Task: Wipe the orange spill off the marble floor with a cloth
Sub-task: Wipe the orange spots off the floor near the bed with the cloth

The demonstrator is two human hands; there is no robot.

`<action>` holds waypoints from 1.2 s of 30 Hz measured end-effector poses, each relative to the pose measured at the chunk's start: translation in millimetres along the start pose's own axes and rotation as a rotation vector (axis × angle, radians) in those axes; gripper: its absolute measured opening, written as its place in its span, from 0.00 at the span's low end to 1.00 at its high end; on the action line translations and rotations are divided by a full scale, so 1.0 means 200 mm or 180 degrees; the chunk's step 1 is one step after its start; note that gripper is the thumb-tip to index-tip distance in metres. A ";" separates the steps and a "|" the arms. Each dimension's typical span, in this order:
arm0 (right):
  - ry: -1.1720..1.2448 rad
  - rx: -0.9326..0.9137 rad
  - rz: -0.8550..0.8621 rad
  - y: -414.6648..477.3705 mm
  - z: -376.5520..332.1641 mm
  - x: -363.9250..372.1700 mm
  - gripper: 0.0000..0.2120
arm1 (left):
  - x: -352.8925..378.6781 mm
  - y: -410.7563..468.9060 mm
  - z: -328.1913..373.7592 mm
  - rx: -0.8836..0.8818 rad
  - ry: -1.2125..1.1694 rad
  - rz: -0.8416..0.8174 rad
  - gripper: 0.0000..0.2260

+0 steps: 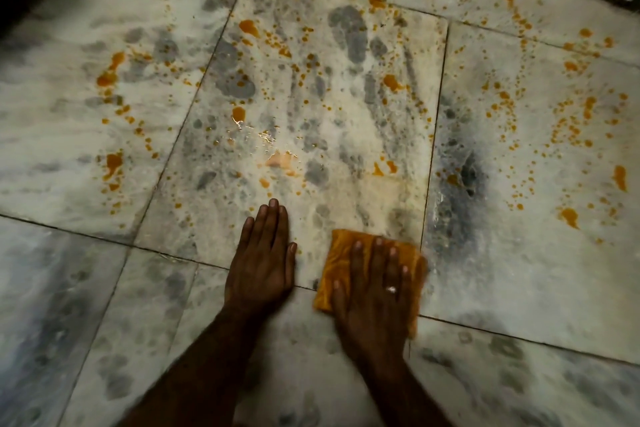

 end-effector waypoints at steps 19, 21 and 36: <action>-0.0110 0.0479 -0.0133 0.44 0.32 -0.05 0.33 | 0.02 -0.01 -0.04 -0.0247 -0.0116 -0.0006 0.27; -0.0122 0.0653 -0.0206 0.28 0.27 -0.04 0.33 | 0.03 -0.01 -0.03 -0.0217 -0.0129 -0.0010 0.27; -0.0439 -0.1490 -0.0270 0.76 -0.29 -0.06 0.36 | -0.05 0.04 -0.14 -0.0629 -0.0298 0.0098 0.27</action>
Point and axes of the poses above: each hand's wrist, its own y-axis towards the middle knuckle, its own x-axis out of the palm, z = x × y, the point moved 9 cm from there along y, towards the middle knuckle, and after that the axes turned 3 degrees about -y, right-handed, at the moved point
